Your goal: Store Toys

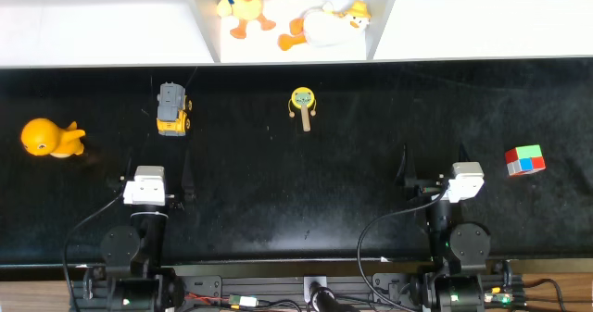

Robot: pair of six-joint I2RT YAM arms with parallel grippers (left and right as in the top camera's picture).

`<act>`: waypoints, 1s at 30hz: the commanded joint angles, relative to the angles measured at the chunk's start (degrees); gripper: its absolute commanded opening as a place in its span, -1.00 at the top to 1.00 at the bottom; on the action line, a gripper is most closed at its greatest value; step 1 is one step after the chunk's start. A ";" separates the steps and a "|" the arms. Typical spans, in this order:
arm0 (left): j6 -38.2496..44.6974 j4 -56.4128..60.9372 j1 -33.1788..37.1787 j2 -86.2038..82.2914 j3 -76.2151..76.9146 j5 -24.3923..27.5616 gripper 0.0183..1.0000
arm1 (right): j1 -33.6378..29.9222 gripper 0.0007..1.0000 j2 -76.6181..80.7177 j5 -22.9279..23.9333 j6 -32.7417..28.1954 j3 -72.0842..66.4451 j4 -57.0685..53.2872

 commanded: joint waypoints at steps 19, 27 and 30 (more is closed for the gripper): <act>-0.44 -0.26 -0.22 -0.63 -0.02 0.52 -1.00 | -0.15 -0.99 -0.46 -0.42 -0.22 -0.76 0.15; -0.17 -0.28 -0.22 -0.63 -0.02 -0.11 -1.00 | -0.15 -0.99 -0.46 -0.39 -0.22 -0.76 0.15; -0.24 -0.48 -0.20 -0.61 -0.02 -1.36 -1.00 | -0.15 -0.99 -0.48 -0.39 -0.22 -0.76 0.15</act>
